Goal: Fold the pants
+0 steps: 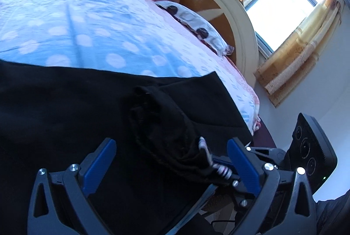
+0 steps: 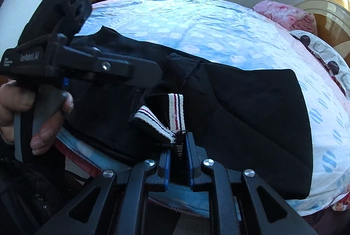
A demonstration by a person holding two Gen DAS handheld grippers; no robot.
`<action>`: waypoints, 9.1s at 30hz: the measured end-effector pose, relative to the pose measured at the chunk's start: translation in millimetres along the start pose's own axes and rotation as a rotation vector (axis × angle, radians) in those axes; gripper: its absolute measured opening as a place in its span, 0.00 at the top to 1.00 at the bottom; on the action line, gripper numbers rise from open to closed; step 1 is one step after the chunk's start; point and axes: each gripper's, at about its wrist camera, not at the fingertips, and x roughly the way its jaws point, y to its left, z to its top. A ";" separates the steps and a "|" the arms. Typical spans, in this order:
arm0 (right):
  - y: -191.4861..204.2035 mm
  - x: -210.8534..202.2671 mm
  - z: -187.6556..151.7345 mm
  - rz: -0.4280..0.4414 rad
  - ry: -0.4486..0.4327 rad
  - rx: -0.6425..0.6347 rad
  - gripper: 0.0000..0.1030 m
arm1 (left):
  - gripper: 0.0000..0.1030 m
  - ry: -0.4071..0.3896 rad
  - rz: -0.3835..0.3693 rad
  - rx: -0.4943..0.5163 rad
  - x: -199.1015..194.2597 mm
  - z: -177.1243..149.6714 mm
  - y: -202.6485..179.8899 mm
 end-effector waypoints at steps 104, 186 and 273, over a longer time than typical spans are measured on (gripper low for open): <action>33.8 61.8 158.8 0.417 0.002 0.246 0.49 | 0.00 -0.133 0.842 0.131 -144.8 -31.3 94.5; 86.5 77.3 62.5 0.436 0.048 0.272 0.47 | 0.37 -0.267 0.722 -0.248 -329.3 -91.2 231.3; -20.2 -16.6 48.8 0.137 -0.018 0.241 0.85 | 0.06 -0.199 0.459 -0.012 -144.2 -21.3 60.0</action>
